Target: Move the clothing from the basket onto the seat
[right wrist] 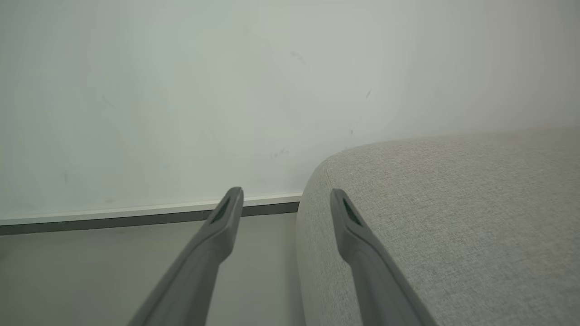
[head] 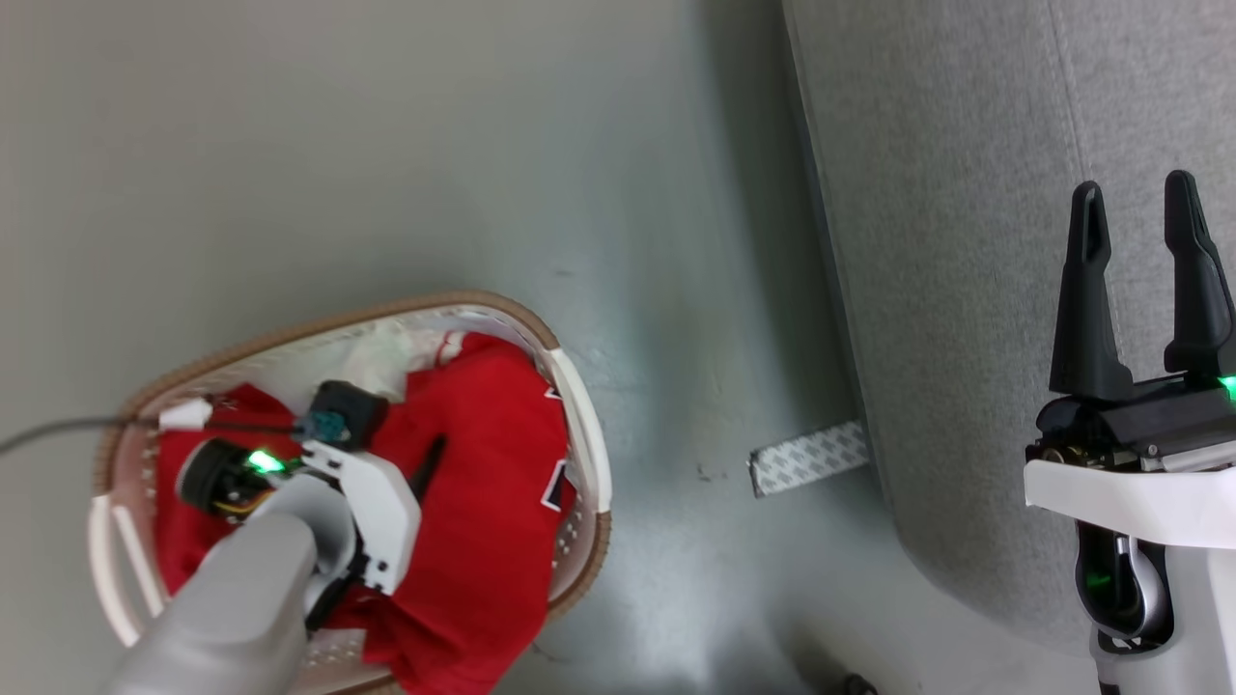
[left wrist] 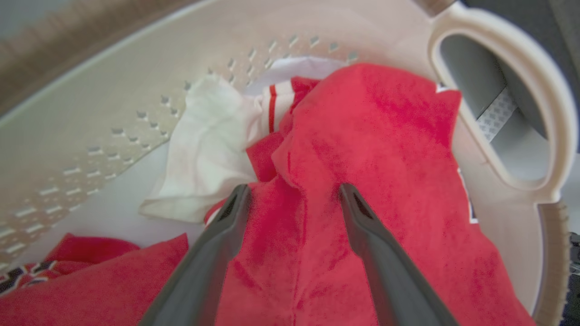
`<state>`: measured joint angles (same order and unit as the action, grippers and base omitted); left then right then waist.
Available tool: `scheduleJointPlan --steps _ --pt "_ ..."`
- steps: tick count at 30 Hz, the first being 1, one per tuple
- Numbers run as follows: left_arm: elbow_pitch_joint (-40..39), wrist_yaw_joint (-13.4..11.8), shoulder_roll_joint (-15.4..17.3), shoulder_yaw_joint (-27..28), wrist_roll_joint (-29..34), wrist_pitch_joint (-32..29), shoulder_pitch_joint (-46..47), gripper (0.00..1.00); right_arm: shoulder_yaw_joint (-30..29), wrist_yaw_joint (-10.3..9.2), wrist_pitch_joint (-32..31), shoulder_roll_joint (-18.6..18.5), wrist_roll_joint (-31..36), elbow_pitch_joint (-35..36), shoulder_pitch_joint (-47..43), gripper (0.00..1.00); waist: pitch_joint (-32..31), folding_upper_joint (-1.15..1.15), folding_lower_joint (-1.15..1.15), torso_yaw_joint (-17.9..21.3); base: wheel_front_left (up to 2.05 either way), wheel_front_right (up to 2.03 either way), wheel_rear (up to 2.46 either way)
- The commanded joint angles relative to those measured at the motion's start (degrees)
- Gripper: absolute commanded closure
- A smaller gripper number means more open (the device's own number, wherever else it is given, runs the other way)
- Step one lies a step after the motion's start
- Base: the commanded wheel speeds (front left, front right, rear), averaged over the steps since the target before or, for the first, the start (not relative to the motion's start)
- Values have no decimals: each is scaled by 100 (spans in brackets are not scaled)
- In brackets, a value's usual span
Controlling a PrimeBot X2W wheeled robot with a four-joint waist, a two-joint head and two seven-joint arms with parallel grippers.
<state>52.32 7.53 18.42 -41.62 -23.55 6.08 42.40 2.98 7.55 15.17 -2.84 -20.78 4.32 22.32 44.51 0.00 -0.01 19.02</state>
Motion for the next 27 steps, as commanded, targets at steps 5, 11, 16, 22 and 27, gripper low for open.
scheduleJointPlan --steps 5,11,16,22,27 --pt "329 -14 217 -586 -409 -675 382 0 86 -12 -2 -10 -156 50 152 0 444 0 1 295 0 0 0" --pt "495 -13 344 -1319 -708 -1240 521 0 183 -12 -2 -9 -258 -1 181 0 602 0 1 431 0 0 0" --pt "510 -12 367 -1694 -979 -1369 548 100 165 -12 -2 -9 -291 -32 224 0 577 0 1 473 0 0 0" --pt "554 -13 292 -1854 -1295 -939 596 100 119 -12 -2 -10 -218 -129 214 0 252 0 1 348 0 0 0" --pt "627 -12 46 -1915 -1566 -386 402 100 84 -12 -2 -11 -33 -230 150 0 -433 0 1 104 0 0 0"
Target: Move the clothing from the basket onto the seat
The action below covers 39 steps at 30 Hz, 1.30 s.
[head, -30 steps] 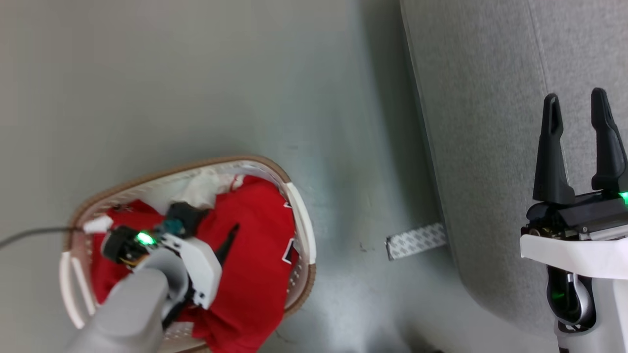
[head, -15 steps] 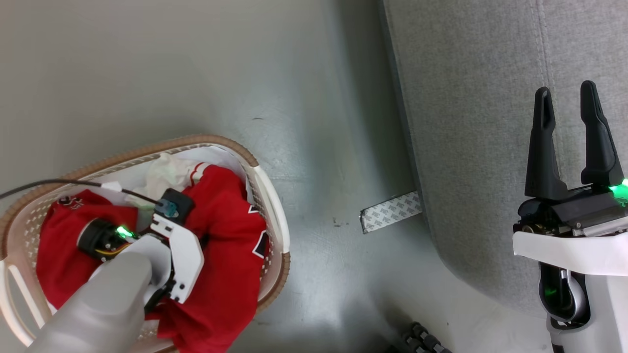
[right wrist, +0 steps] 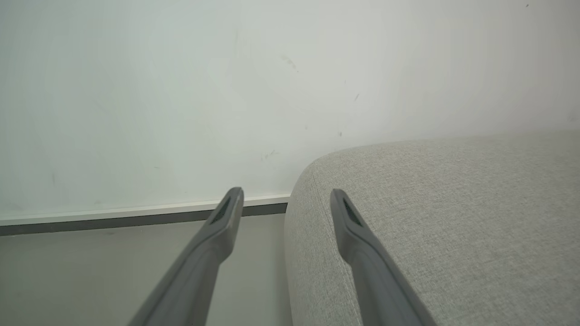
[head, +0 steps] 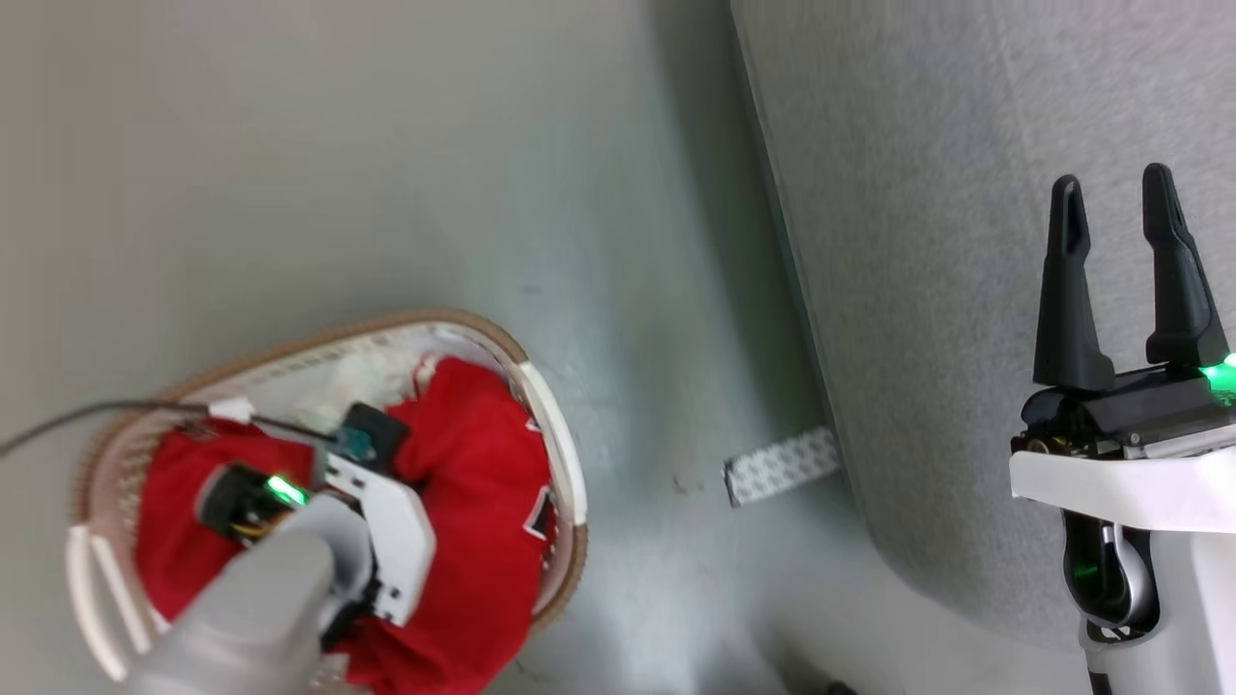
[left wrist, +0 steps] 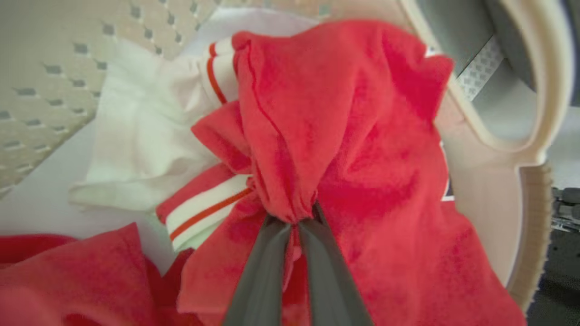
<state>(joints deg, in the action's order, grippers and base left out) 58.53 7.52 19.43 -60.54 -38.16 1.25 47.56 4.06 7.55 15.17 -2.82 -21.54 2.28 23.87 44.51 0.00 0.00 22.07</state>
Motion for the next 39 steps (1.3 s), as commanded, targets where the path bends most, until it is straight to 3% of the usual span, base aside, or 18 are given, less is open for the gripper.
scheduleJointPlan --steps 1,10,18,33,39 --pt "5 -11 -115 -41 -136 224 -161 100 -18 -12 -2 -14 89 -49 -35 0 -595 0 0 -257 0 0 0" --pt "-198 -12 -494 -155 -552 1123 -587 100 -81 -12 -2 -19 423 -315 -434 0 -2070 0 0 -876 0 0 0" --pt "-705 -27 -473 120 -767 1395 -979 100 -48 -12 -2 -17 616 -472 -868 0 -3110 0 0 -1309 0 0 0" --pt "-3704 -733 165 1538 -41 1391 -1844 100 -68 -12 -2 -16 651 -508 -1449 0 -4010 0 0 -1840 0 0 0" --pt "-4704 -968 431 1614 329 1354 -1676 100 46 -12 -3 -12 678 -522 -1653 0 -4195 0 0 -2064 0 0 0"
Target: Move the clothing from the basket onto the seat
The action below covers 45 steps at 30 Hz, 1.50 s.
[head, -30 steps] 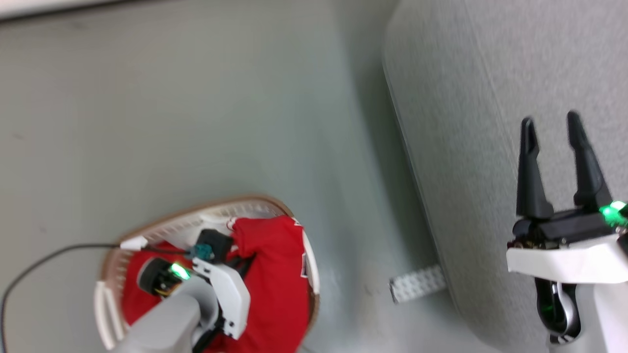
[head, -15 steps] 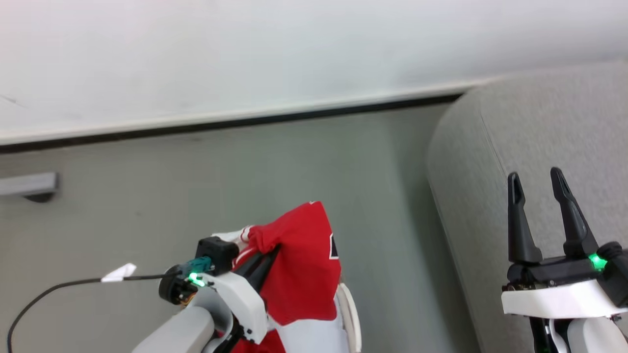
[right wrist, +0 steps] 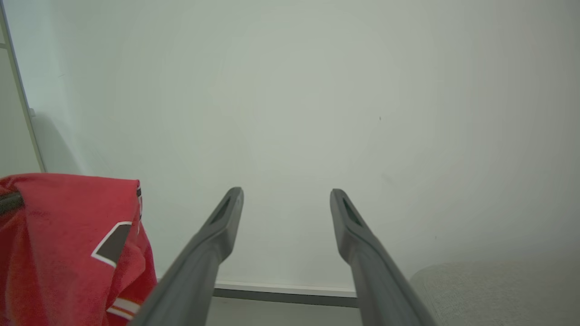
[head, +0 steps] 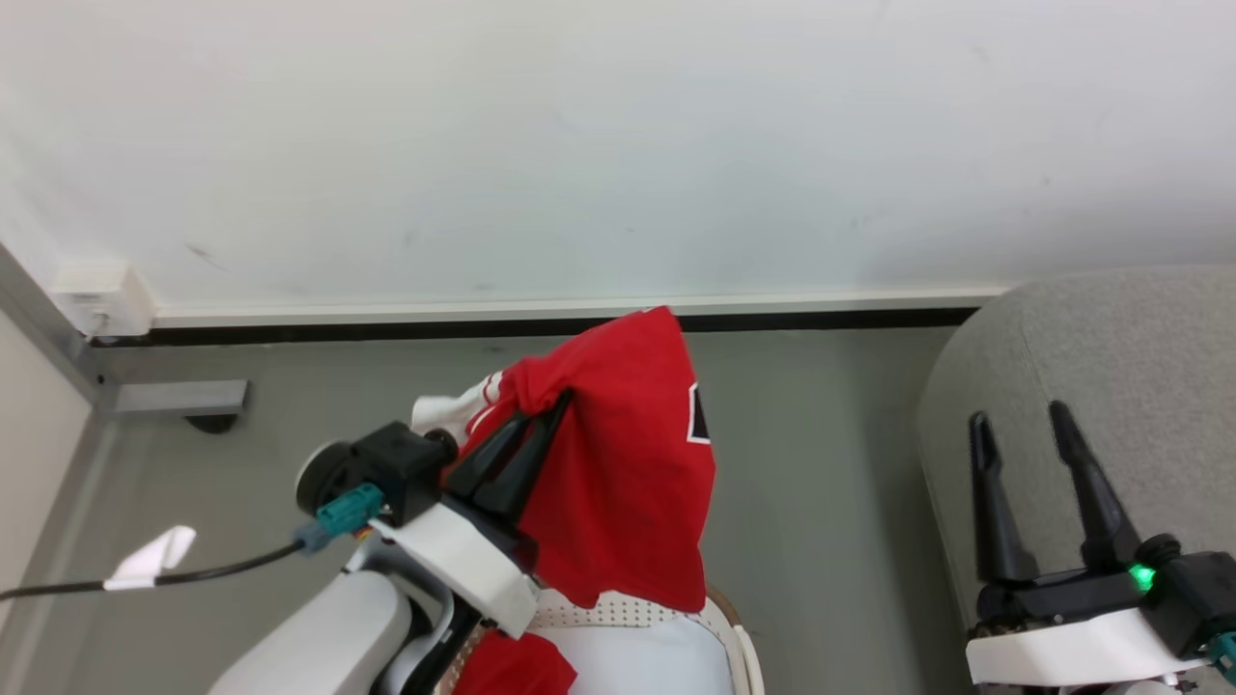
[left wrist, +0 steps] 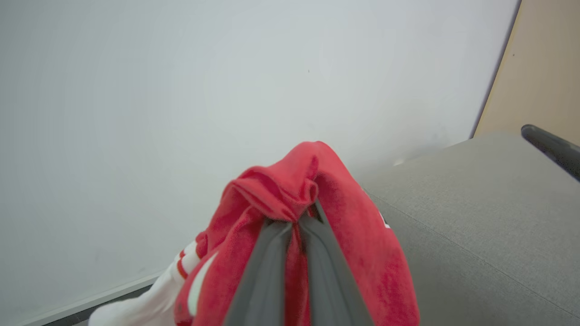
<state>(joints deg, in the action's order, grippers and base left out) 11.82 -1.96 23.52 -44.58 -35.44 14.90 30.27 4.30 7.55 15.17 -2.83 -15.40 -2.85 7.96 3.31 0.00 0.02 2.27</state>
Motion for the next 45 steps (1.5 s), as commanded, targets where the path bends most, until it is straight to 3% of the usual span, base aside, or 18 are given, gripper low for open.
scheduleJointPlan --steps 1,7,17,19,24,29,33,41,45 --pt "-173 -45 60 31 92 -36 96 100 54 -12 -2 -12 69 -11 -85 0 -96 0 -2 -108 0 0 0" --pt "-776 -212 195 116 45 -272 184 100 221 -12 -2 -12 -187 -9 -156 0 -274 0 -2 -168 0 0 0" --pt "-1052 -376 242 210 -84 -406 147 100 683 -12 -3 -34 -565 52 -93 0 -274 0 -2 -134 0 0 0" --pt "-1051 -380 231 197 -94 -416 161 100 961 -11 -3 -37 -889 117 -64 0 -267 0 -2 -145 0 0 0" --pt "-1015 -354 164 157 -104 -428 242 100 1847 -11 -2 -447 -1516 113 44 0 -248 0 -2 -222 0 0 0" --pt "-959 -287 63 50 -68 -419 291 100 2963 -12 -47 -913 -2111 -227 385 0 -205 0 -2 -379 0 0 0" --pt "-903 -202 -54 -106 -22 -441 342 100 3533 -12 -74 -1002 -2594 -650 736 0 -251 0 -2 -563 0 0 0" --pt "-911 -122 -328 -409 -22 -477 213 100 4137 -11 -41 -654 -2799 -1821 1302 0 -420 0 -2 -984 0 0 0" --pt "-953 -121 -375 -516 -41 -502 114 100 4103 -12 -1 -458 -2813 -2066 1389 0 -489 0 -2 -1121 0 0 0"
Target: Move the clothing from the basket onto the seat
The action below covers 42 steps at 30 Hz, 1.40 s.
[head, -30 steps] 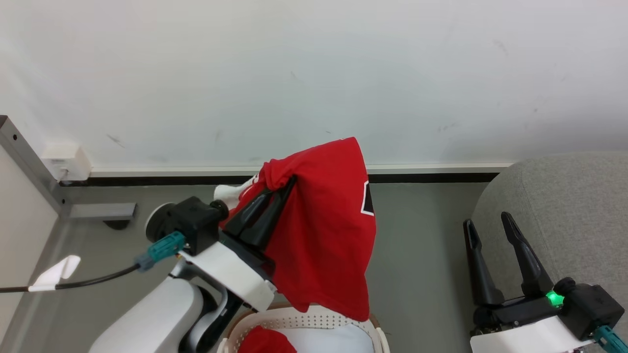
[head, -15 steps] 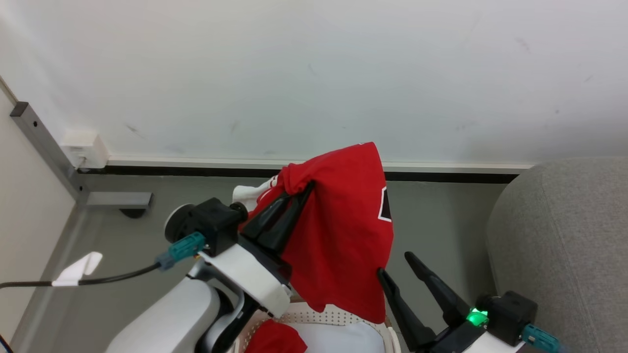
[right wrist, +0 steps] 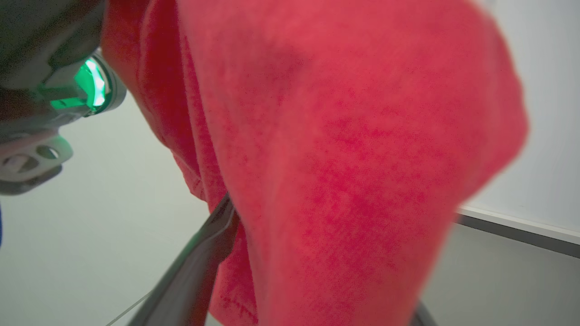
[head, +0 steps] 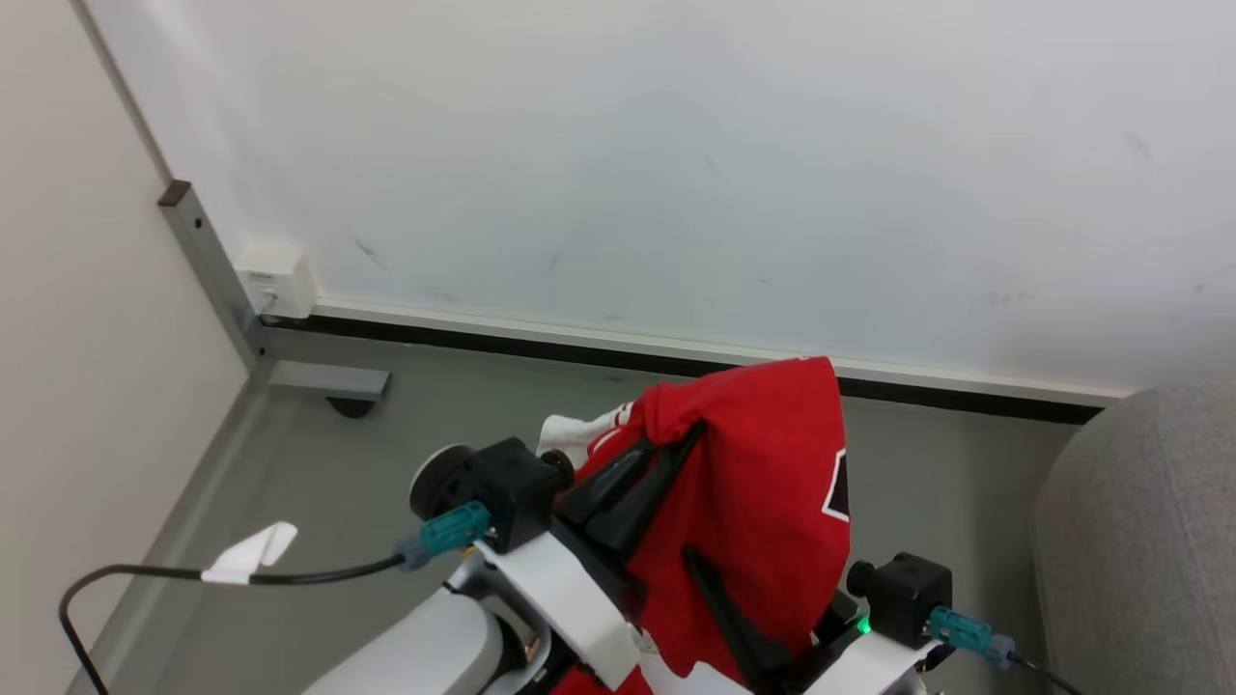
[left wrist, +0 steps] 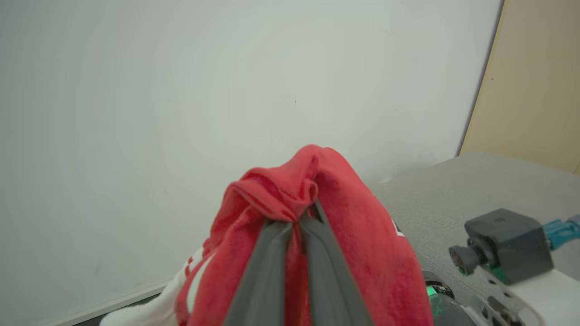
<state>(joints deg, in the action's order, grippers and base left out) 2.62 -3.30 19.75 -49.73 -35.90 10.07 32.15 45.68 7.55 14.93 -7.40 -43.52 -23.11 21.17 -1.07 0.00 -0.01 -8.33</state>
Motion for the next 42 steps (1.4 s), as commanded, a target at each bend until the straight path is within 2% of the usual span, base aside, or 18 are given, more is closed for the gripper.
scheduleJointPlan --steps 1,2,3,4,17,18,19,20,21,29,42 --pt "-35 6 5 -12 -7 -28 -88 100 -91 -12 28 60 34 6 73 0 -59 0 1 -78 0 0 0" --pt "-33 -8 12 -15 -19 -24 -100 100 -135 -12 29 108 43 71 32 53 -66 0 1 -97 0 0 0" --pt "-23 -24 24 -11 -36 -22 -120 100 -169 -12 26 130 77 144 -20 91 -72 0 1 -109 0 0 0" --pt "-9 -35 35 -8 -48 -23 -141 100 -189 -12 27 125 102 199 -87 100 -77 0 1 -117 0 0 0" --pt "57 -139 92 29 -170 55 -349 100 -569 -12 31 55 399 697 -465 100 -43 0 1 106 0 0 0" --pt "69 -179 92 53 -200 80 -386 64 -608 -12 32 52 421 758 -496 100 -25 0 1 151 0 0 0" --pt "75 -224 75 92 -245 111 -444 33 -638 -12 31 43 423 797 -523 100 -7 0 1 211 0 0 0" --pt "75 -224 75 92 -245 111 -444 33 -638 -12 31 43 423 797 -523 100 -7 0 1 211 0 0 0" --pt "75 -270 33 140 -315 166 -542 0 -671 -12 31 32 442 829 -551 100 12 0 1 285 0 0 0" --pt "92 -332 100 0 -127 325 -838 0 -1230 -12 31 -181 681 1022 -509 100 280 0 1 1088 0 0 0" --pt "8 -287 148 -103 230 379 -569 0 -2272 -11 32 -520 1308 1535 -470 100 712 0 1 2762 0 0 0"
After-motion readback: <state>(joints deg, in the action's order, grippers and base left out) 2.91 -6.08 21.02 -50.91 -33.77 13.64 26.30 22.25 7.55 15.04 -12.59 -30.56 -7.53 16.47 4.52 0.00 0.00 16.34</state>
